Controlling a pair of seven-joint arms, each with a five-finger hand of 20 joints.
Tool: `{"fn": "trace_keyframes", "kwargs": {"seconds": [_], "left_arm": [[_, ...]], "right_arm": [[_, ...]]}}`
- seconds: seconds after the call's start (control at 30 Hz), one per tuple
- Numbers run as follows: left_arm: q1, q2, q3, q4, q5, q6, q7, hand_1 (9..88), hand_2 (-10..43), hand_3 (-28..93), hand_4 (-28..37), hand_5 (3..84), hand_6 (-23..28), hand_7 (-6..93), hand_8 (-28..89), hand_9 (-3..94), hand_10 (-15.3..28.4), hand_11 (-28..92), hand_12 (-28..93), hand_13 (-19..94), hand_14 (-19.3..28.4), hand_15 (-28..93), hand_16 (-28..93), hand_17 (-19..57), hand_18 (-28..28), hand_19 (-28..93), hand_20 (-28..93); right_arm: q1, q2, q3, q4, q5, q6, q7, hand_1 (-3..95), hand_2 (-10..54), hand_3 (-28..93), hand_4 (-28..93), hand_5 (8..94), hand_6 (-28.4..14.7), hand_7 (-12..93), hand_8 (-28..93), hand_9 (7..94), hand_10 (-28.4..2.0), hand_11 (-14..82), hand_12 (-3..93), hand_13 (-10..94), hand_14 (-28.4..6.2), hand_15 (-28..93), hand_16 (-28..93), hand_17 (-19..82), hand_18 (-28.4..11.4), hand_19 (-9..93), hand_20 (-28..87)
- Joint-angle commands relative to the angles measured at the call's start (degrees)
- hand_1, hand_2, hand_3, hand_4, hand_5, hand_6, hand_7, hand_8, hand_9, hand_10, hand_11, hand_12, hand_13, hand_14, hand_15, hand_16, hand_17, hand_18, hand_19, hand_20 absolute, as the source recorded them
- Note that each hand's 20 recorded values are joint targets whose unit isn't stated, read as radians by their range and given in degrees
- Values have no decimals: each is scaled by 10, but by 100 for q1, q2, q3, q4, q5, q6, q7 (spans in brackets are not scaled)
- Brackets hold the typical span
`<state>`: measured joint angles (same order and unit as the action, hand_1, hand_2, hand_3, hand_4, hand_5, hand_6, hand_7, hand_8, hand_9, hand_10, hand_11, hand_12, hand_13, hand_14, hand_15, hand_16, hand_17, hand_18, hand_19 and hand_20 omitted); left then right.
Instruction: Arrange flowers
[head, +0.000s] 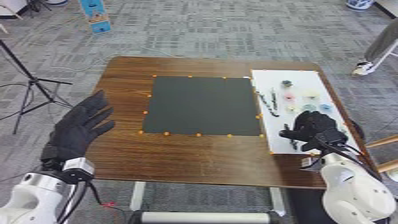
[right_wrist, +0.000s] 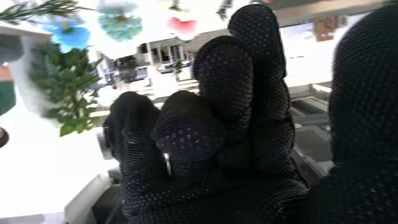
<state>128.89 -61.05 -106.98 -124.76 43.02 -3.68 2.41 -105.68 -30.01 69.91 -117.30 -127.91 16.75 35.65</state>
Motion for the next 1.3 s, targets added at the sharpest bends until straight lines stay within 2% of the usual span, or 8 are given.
{"fn": "trace_keyframes", "kwargs": {"seconds": [0.03,0.27,0.67,0.77,0.93,1.07,1.13,1.3], "left_arm": [[90,-47,-73,-68,-49,31,26,261,-95,674,-283,242,19,164,-88,195,95,130,174,166,122,127,59,-112,206,389,77],[118,-33,-142,-87,-46,47,73,260,-95,676,-283,243,19,164,-89,196,95,132,172,167,122,129,59,-112,206,389,77],[87,-25,-123,-64,-75,71,79,258,-95,677,-283,243,18,165,-89,199,96,133,172,169,122,129,58,-112,206,389,77],[113,-29,-135,-74,-79,70,91,259,-95,675,-283,243,18,165,-89,199,96,134,172,169,122,130,58,-113,206,389,77],[87,-2,-124,-63,-79,69,74,257,-95,677,-283,244,18,165,-89,200,96,135,172,170,123,131,58,-113,206,389,77],[53,19,-105,-44,-78,43,59,256,-95,679,-283,244,19,164,-89,200,96,135,171,170,123,133,58,-113,206,388,77],[63,4,-111,-49,-80,39,71,256,-95,679,-283,244,18,164,-89,200,96,135,171,170,123,133,57,-113,206,389,77],[113,-12,-157,-74,-91,61,67,257,-95,678,-283,244,18,164,-89,200,96,134,170,169,124,134,57,-113,207,389,77]], "right_arm": [[79,174,-7,120,-199,-188,247,393,-95,509,-283,741,18,403,-154,788,-110,516,324,744,-74,787,333,493,-186,932,684],[97,222,-136,214,-167,-399,246,392,-95,515,-283,735,18,402,-155,781,-111,514,322,736,-75,788,332,485,-188,932,681],[606,216,-700,610,-5,-641,246,391,-95,511,-283,728,19,403,-155,775,-112,511,319,729,-77,789,331,475,-189,932,674],[887,182,-989,730,-5,-760,280,381,-95,529,-283,727,19,404,-155,775,-112,511,319,728,-77,789,328,473,-190,932,673],[1324,126,-1502,898,-33,-1012,257,310,-95,682,-283,723,19,407,-155,768,-112,510,319,724,-77,788,329,468,-189,932,668],[1453,92,-1712,930,5,-1331,158,311,-95,709,-283,715,21,412,-157,762,-112,509,319,717,-77,788,328,460,-190,932,660],[1341,81,-1631,875,56,-1634,122,315,-95,723,-283,714,21,413,-157,761,-112,509,319,714,-78,788,328,458,-190,932,659],[1078,92,-1479,849,75,-1944,150,322,-95,734,-283,705,22,420,-158,754,-112,510,322,709,-78,786,326,447,-189,932,647]]}}
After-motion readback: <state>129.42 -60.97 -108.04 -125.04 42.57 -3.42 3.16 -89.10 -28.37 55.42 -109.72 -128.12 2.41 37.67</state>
